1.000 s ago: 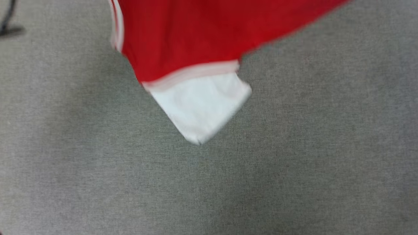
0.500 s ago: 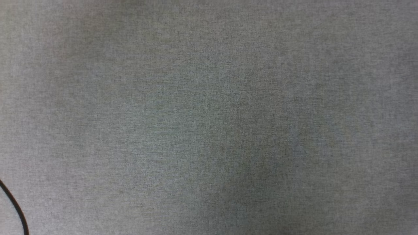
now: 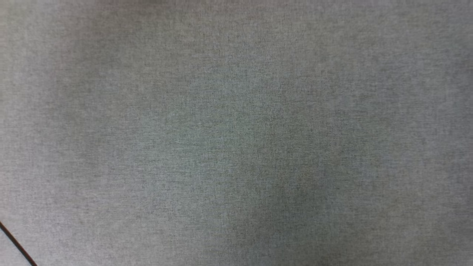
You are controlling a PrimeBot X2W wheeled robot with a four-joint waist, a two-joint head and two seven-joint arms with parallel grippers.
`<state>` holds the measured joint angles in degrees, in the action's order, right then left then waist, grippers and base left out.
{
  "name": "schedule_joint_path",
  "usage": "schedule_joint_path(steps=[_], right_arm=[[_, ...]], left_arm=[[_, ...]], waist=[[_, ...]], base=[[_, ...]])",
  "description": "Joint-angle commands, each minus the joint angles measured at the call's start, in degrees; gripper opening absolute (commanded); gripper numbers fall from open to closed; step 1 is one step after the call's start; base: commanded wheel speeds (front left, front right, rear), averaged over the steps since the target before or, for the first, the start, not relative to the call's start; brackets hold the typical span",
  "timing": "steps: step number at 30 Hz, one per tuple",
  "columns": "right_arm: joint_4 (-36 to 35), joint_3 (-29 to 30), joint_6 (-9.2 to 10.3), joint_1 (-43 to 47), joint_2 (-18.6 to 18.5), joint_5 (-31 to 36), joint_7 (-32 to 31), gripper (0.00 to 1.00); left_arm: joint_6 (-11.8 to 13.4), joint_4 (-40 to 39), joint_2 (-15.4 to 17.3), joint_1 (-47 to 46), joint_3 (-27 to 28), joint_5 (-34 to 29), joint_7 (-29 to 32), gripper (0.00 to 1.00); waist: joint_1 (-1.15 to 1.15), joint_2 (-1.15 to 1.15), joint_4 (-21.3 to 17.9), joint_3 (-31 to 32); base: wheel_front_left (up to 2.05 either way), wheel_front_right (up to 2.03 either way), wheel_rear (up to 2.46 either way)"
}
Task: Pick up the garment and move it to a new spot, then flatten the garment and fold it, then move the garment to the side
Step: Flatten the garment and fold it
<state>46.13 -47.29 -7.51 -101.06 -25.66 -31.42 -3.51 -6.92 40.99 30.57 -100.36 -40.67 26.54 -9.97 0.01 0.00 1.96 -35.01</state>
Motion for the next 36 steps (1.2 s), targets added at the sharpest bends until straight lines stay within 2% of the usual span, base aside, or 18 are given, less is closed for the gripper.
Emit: schedule_joint_path(steps=[1, 4, 12, 16, 20, 21, 24, 25, 28, 36], right_arm=[[-0.04, -1.37, 0.04, 2.32, 0.17, -1.07, 0.6, 0.0], [-0.56, -3.64, 0.04, 6.72, -0.18, -3.93, 2.25, 0.0], [-4.64, -11.22, 0.04, 20.14, -4.2, -10.61, 5.06, 0.0], [-6.07, -13.54, 0.04, 27.03, -5.66, -13.85, 6.52, 0.0], [-7.37, -15.68, 0.04, 33.56, -7.09, -16.62, 7.76, 0.0], [-7.37, -15.68, 0.04, 33.56, -7.09, -16.62, 7.76, 0.0], [-8.5, -17.21, 0.04, 38.15, -8.3, -18.38, 8.62, 0.0], [-9.22, -18.03, 0.04, 41.05, -9.4, -19.43, 9.1, 0.0], [-9.86, -18.59, 0.04, 43.93, -10.54, -20.42, 9.6, 0.0], [-14.59, -19.05, 0.04, 57.31, -15.45, -24.28, 11.61, 0.0]], left_arm=[[-0.05, 0.33, 0.23, 2.73, -0.22, 0.52, -0.98, 0.0], [0.09, 0.03, 0.15, 8.25, -0.48, 2.05, -2.15, 0.0], [1.94, -4.26, 0.91, 26.08, -1.46, 5.24, -4.28, 0.0], [4.3, -9.13, 1.6, 37.02, -2.2, 7.04, -4.42, 0.0], [6.99, -15.03, 3.89, 47.59, -3.13, 8.61, -4.1, 0.0], [6.99, -15.03, 3.89, 47.59, -3.13, 8.61, -4.1, 0.0], [9.14, -20.05, 6.32, 55.2, -3.88, 9.7, -3.44, 0.0], [10.62, -23.74, 8.21, 60.2, -4.53, 10.37, -2.79, 0.0], [12.09, -27.43, 9.76, 65.1, -5.3, 11.18, -1.93, 0.0], [18.84, -39.77, 14.65, 82.75, -8.52, 14.5, 0.49, 0.0]], waist=[[-0.01, 0.0, -0.21, 0.96], [-0.01, 0.0, -0.22, 2.61], [-0.01, 0.0, 0.32, 8.88], [-0.01, 0.0, 0.43, 12.88], [-0.01, 0.0, 0.25, 16.67], [-0.01, 0.0, 0.25, 16.67], [-0.01, 0.0, 0.04, 19.4], [-0.01, 0.0, -0.05, 21.08], [-0.01, 0.0, -0.12, 22.68], [-0.01, 0.0, 0.03, 27.89]], base=[[0.0, 0.0, 0.0], [0.0, 0.0, 0.0], [0.0, 0.0, 0.0], [0.0, 0.0, 0.0], [0.0, 0.0, 0.0], [0.0, 0.0, 0.0], [0.0, 0.0, 0.0], [0.0, 0.0, 0.0], [0.0, 0.0, 0.0], [0.0, 0.0, 0.0]])
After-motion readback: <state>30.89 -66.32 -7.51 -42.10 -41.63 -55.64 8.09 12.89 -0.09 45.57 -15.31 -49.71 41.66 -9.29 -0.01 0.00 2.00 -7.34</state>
